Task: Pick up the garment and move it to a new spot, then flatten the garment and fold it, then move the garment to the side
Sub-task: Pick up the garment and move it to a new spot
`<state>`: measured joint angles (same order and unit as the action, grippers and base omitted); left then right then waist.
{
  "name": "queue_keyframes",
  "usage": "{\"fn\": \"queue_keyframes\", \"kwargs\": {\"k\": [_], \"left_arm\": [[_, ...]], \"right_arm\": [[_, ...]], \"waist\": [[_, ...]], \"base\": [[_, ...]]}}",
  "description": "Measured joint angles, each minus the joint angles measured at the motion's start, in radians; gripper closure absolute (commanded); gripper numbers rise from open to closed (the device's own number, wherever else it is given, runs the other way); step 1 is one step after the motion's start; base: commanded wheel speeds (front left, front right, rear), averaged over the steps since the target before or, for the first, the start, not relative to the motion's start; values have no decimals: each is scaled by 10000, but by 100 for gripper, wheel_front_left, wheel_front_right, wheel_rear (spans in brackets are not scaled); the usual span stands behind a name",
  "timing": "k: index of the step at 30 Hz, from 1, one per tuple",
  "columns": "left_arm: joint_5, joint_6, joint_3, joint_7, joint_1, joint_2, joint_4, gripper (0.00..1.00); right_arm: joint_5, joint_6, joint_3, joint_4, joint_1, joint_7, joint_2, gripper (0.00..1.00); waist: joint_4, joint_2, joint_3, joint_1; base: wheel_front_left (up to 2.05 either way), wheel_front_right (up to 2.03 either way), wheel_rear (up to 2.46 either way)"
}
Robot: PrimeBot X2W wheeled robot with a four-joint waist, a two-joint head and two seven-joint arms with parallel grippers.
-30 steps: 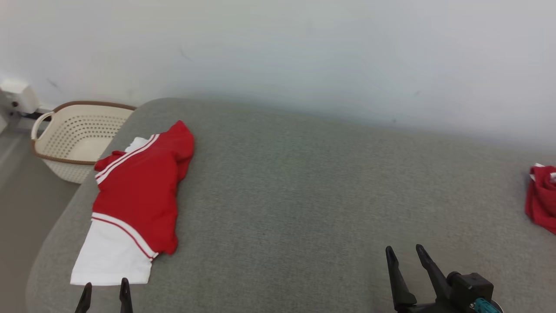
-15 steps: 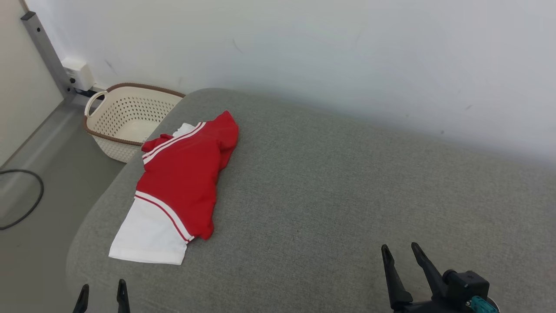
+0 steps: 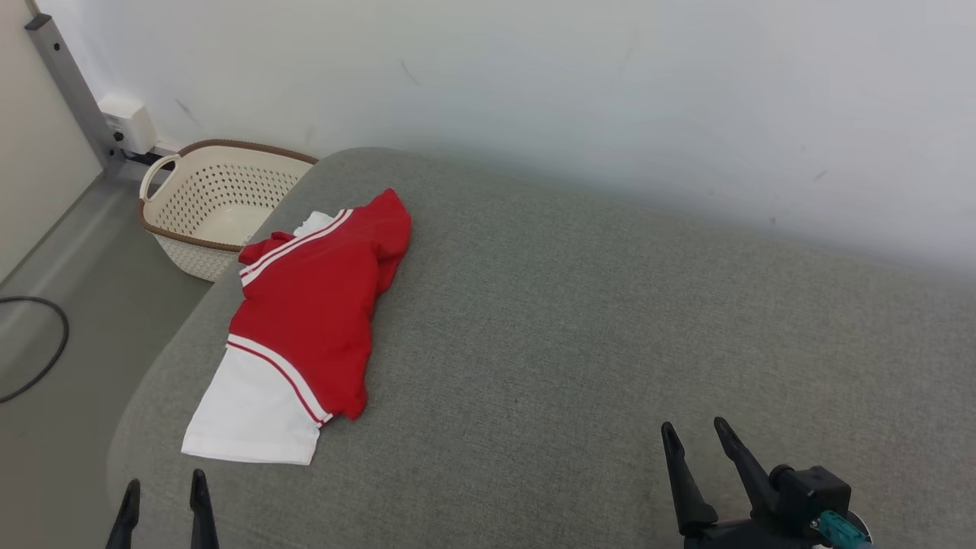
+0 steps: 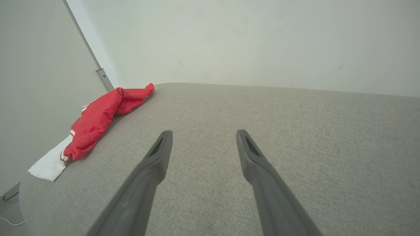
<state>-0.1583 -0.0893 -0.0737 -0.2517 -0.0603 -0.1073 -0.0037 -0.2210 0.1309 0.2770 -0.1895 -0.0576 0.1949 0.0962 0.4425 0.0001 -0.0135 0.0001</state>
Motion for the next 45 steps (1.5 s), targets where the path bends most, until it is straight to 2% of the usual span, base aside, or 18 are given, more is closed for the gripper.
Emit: {"fn": "queue_keyframes", "kwargs": {"k": [2,10,15,20,31,39,45], "left_arm": [[-33,73,-8,-2,179,-73,-25,0],[-270,525,-221,236,1671,-1001,-105,0],[-295,876,-249,619,2778,-1691,378,0],[-550,1149,-418,928,3888,-2142,957,0],[-1091,1666,-535,1233,5850,-2997,2836,0],[-1166,1948,-50,1365,7751,-3674,5315,0],[-1266,2084,217,1348,8509,-3910,6688,0]], "right_arm": [[-2,0,23,-4,-63,-8,33,0],[4,0,79,67,-356,-31,109,0],[21,0,140,107,-581,-98,153,0],[84,0,176,159,-885,-100,198,0],[288,0,171,255,-1465,-86,226,0],[464,0,236,349,-2023,-6,180,0],[531,0,217,320,-2224,82,146,0]], "waist": [[-109,0,35,0],[-707,0,300,1],[-1029,0,567,0],[-1396,0,920,0],[-2280,-1,1918,0],[-3117,0,2983,0],[-3573,0,3464,1]], "base": [[0,0,0],[0,0,0],[0,0,0],[0,0,0],[0,0,0],[0,0,0],[0,0,0]]}}
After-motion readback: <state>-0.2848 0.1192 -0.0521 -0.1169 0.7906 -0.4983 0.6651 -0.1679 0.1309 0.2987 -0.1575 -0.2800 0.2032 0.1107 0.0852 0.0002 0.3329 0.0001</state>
